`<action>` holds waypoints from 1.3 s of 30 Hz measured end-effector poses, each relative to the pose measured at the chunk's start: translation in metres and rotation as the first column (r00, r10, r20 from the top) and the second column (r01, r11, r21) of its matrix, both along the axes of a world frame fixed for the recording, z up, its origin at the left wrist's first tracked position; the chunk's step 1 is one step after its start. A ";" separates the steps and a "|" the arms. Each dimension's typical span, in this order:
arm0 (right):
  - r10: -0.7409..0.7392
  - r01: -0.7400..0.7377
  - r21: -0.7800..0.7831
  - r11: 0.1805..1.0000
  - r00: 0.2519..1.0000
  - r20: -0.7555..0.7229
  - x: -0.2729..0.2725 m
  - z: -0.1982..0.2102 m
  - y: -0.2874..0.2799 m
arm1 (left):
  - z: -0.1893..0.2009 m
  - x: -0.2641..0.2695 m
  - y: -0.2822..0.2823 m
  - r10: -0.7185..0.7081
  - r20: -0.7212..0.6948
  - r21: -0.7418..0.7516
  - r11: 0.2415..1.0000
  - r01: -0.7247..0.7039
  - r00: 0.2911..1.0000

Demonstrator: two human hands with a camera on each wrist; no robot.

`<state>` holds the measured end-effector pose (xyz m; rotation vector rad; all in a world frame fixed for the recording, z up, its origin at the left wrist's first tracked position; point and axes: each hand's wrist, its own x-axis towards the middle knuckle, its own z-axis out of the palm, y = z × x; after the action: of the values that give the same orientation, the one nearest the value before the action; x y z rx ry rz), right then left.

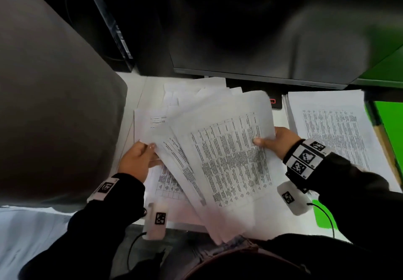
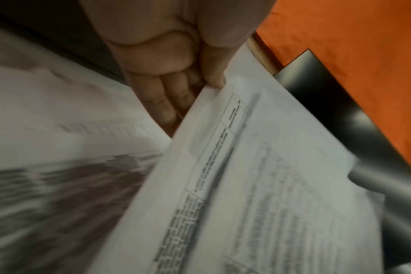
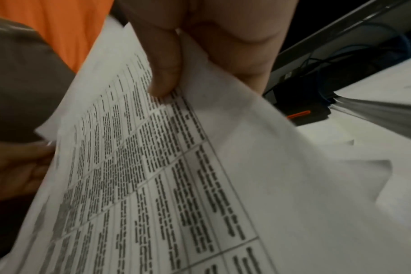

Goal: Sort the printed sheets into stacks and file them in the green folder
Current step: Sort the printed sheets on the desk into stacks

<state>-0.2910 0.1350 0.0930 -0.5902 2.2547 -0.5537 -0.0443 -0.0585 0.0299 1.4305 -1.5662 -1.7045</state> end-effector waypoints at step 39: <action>-0.307 0.326 -0.136 0.935 0.941 0.146 -0.019 -0.078 0.004 | -0.024 -0.036 0.059 -0.345 0.152 0.162 0.933 0.321 0.926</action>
<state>-0.3105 0.1388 0.0149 -0.2576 2.2139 -0.9126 -0.0801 0.0010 0.0055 1.4820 -1.9168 -1.9513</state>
